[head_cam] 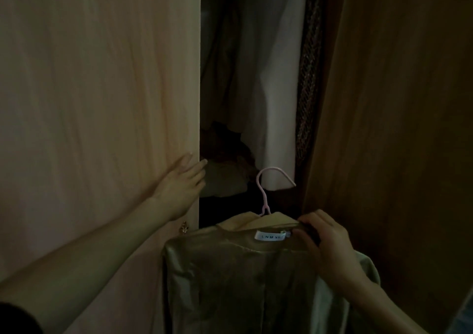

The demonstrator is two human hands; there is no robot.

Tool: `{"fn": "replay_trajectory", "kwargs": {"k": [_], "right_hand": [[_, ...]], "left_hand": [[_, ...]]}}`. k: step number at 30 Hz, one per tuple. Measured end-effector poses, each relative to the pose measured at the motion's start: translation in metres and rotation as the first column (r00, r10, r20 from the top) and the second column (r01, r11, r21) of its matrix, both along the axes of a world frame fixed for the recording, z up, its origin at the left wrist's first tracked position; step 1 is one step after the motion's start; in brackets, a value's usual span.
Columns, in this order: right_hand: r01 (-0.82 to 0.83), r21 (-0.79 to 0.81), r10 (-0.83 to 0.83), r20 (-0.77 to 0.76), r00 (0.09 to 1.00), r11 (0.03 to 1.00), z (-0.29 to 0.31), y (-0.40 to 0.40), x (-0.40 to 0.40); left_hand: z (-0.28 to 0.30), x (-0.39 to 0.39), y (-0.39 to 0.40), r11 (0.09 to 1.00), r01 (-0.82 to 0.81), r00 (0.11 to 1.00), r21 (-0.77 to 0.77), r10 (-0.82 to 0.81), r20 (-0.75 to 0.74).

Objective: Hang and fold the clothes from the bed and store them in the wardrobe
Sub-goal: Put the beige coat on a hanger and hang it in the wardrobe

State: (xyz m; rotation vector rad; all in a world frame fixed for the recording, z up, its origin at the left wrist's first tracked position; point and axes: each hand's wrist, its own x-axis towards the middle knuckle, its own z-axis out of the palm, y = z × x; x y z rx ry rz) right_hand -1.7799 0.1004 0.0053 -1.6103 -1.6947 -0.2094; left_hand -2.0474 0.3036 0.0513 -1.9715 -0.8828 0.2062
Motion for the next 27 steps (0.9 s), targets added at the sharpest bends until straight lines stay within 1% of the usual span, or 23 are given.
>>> {"fn": "replay_trajectory", "kwargs": {"k": [3,7,12,15,20,24,27], "right_hand": [[0.005,0.003,-0.005,-0.023,1.000,1.000,-0.002,0.002,0.002],[0.028,0.023,-0.026,-0.068,0.997,0.999,-0.008,-0.004,0.008],[0.016,0.070,-0.009,-0.090,0.996,0.997,-0.015,-0.027,0.026],[-0.043,0.115,0.054,-0.093,0.994,0.992,-0.015,-0.035,0.041],[-0.154,0.137,0.168,-0.100,0.981,0.978,-0.020,-0.046,0.058],[-0.269,0.151,0.283,-0.082,0.956,0.951,-0.021,-0.061,0.054],[-0.317,0.160,0.331,-0.069,0.941,0.935,-0.019,-0.077,0.039]], "left_hand": [[-0.002,0.014,0.004,1.000,-0.024,1.000,0.017,0.023,0.013],[-0.007,0.026,-0.004,0.988,-0.143,0.989,0.055,0.144,-0.014],[-0.009,0.043,-0.048,0.975,-0.207,0.978,0.075,0.209,-0.013],[-0.010,0.047,-0.085,0.963,-0.260,0.965,0.062,0.261,-0.003],[-0.014,0.043,-0.151,0.936,-0.352,0.935,-0.005,0.351,0.047],[-0.014,0.031,-0.204,0.894,-0.441,0.890,-0.074,0.447,0.096],[-0.012,0.021,-0.234,0.870,-0.481,0.864,-0.110,0.491,0.110]]}}
